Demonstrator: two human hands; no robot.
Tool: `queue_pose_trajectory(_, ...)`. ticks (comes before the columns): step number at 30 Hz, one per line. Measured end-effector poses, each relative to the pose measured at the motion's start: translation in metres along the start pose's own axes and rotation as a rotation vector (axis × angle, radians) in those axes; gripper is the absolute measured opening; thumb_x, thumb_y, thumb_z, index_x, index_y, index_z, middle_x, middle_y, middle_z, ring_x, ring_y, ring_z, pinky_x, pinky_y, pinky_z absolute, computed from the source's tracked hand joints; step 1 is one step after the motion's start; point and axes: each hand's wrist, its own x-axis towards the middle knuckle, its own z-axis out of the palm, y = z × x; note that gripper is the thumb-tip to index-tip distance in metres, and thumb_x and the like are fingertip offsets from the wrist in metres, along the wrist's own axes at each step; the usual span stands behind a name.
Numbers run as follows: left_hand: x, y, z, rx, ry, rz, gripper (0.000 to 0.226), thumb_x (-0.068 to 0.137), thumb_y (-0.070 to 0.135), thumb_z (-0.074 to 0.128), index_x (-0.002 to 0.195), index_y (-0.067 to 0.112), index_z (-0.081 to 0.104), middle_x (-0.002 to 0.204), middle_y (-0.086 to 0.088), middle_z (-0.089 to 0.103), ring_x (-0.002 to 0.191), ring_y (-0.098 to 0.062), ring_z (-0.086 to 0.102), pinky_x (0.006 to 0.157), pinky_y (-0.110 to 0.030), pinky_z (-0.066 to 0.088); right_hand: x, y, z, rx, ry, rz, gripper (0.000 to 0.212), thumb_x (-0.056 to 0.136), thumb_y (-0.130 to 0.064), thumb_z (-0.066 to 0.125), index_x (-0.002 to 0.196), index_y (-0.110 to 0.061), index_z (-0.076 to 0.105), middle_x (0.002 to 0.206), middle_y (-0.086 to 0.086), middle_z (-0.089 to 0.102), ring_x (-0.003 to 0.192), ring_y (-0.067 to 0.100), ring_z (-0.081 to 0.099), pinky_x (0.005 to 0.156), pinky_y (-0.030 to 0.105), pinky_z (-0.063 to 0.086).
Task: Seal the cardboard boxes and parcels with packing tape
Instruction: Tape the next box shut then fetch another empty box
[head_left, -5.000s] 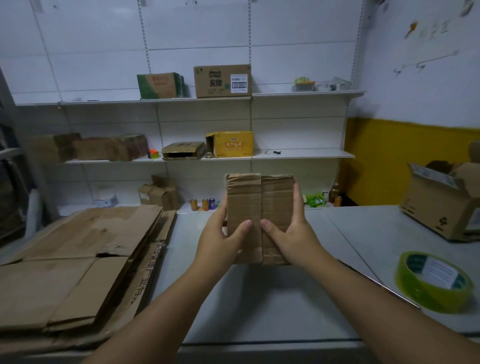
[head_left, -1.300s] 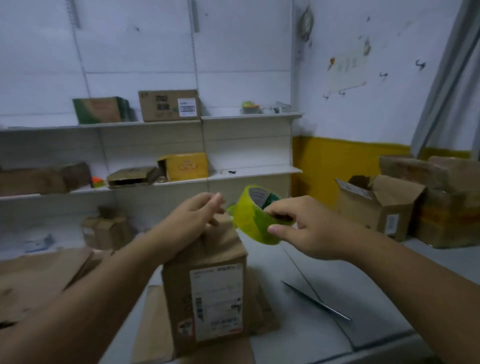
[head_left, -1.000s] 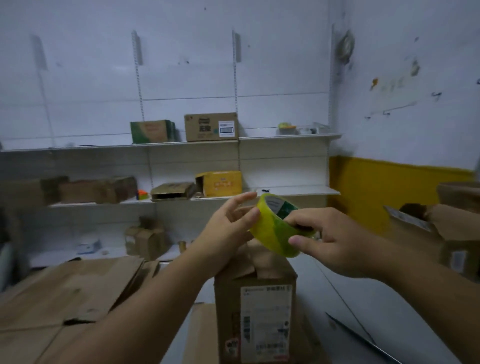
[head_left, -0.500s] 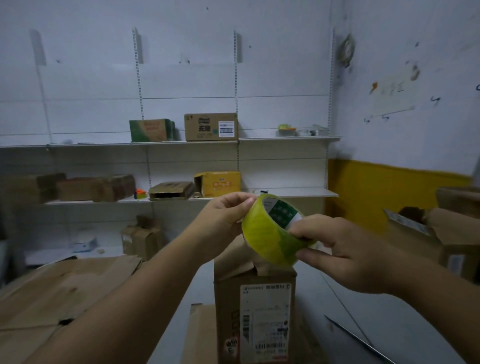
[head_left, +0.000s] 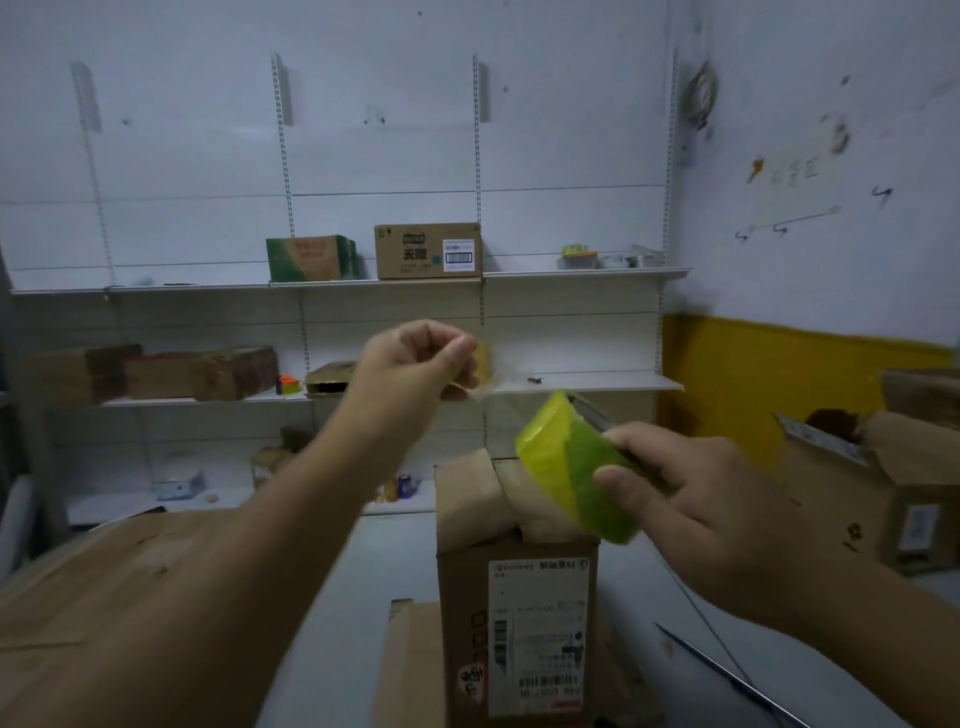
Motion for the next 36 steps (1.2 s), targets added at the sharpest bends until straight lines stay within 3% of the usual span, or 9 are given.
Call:
queue_pose_trajectory(3,0.007,0.022,-0.015,0.102,-0.046,0.037,0.014,0.091,0.008,0.053,0.08,0.009,0.061,0.069,-0.002,0.063,0.061,-0.008,0.062,0.063,-0.02,0.056,-0.006,-0.019,-0.003,0.258,0.107,0.257,0.037,0.091,-0.059,0.046,0.088,-0.027,0.064,0.072,-0.007,0.07,0.062,0.007,0.065,0.053,0.014,0.048)
queue_pose_trajectory(8,0.023,0.048,-0.013,0.228,-0.126,-0.02,0.014,0.092,0.008,0.053,0.079,0.008,0.058,0.071,-0.006,0.057,0.06,-0.012,0.057,0.056,-0.02,0.054,-0.015,-0.043,0.01,0.714,-0.159,0.64,0.046,0.071,-0.05,0.061,0.102,-0.016,0.061,0.069,0.01,0.072,0.059,0.019,0.07,0.053,0.028,0.055)
queue_pose_trajectory(10,0.027,0.052,-0.009,0.229,-0.157,-0.049,0.016,0.093,0.009,0.051,0.079,0.008,0.057,0.073,-0.008,0.054,0.063,-0.016,0.055,0.056,-0.023,0.054,-0.019,-0.046,0.01,0.833,-0.23,0.642,0.044,0.068,-0.047,0.081,0.098,-0.017,0.067,0.078,0.01,0.074,0.069,0.02,0.072,0.06,0.028,0.056)
queue_pose_trajectory(16,0.038,0.064,-0.013,0.23,-0.128,0.029,0.02,0.093,0.006,0.053,0.074,0.009,0.059,0.062,-0.007,0.055,0.054,-0.015,0.056,0.057,-0.029,0.055,-0.032,-0.05,0.017,0.717,-0.369,0.537,0.046,0.067,-0.035,0.072,0.111,-0.038,0.059,0.101,-0.015,0.072,0.097,0.004,0.068,0.088,0.027,0.054)
queue_pose_trajectory(21,0.05,0.046,-0.021,0.352,-0.136,-0.054,0.013,0.091,0.009,0.056,0.08,0.007,0.06,0.067,-0.01,0.055,0.058,-0.017,0.055,0.058,-0.026,0.057,-0.034,-0.058,0.036,0.829,-0.334,0.718,0.034,0.07,-0.066,0.068,0.08,-0.034,0.074,0.077,-0.011,0.074,0.075,-0.001,0.069,0.072,0.015,0.051)
queue_pose_trajectory(24,0.061,0.02,-0.027,0.383,-0.17,-0.159,0.011,0.092,0.011,0.053,0.083,0.007,0.059,0.073,-0.011,0.056,0.065,-0.02,0.058,0.062,-0.028,0.058,-0.037,-0.053,0.048,0.948,-0.298,0.882,0.026,0.061,-0.046,0.063,0.049,-0.025,0.072,0.062,-0.005,0.07,0.057,0.001,0.066,0.055,0.01,0.045)
queue_pose_trajectory(28,0.078,-0.017,-0.022,0.374,-0.238,-0.262,0.011,0.094,0.011,0.052,0.087,0.006,0.059,0.072,-0.01,0.054,0.066,-0.022,0.055,0.058,-0.027,0.056,-0.037,-0.046,0.06,1.115,-0.273,0.871,0.01,0.065,-0.03,0.079,0.073,-0.035,0.078,0.082,0.0,0.076,0.078,0.009,0.072,0.065,0.014,0.051)
queue_pose_trajectory(33,0.101,-0.048,-0.005,0.429,-0.277,-0.3,0.011,0.094,0.012,0.054,0.086,0.008,0.059,0.075,-0.009,0.056,0.066,-0.017,0.056,0.063,-0.028,0.056,-0.029,-0.044,0.061,1.139,-0.197,0.999,0.015,0.06,-0.022,0.065,0.067,-0.017,0.078,0.073,0.018,0.073,0.061,0.02,0.071,0.051,0.017,0.051)
queue_pose_trajectory(36,0.109,-0.072,0.008,0.56,-0.299,-0.316,0.01,0.095,0.015,0.053,0.088,0.01,0.06,0.08,-0.009,0.059,0.075,-0.019,0.059,0.073,-0.031,0.056,-0.03,-0.031,0.073,1.142,-0.165,0.982,0.024,0.082,-0.017,0.059,0.068,-0.011,0.077,0.072,0.022,0.071,0.059,0.023,0.07,0.051,0.018,0.052)
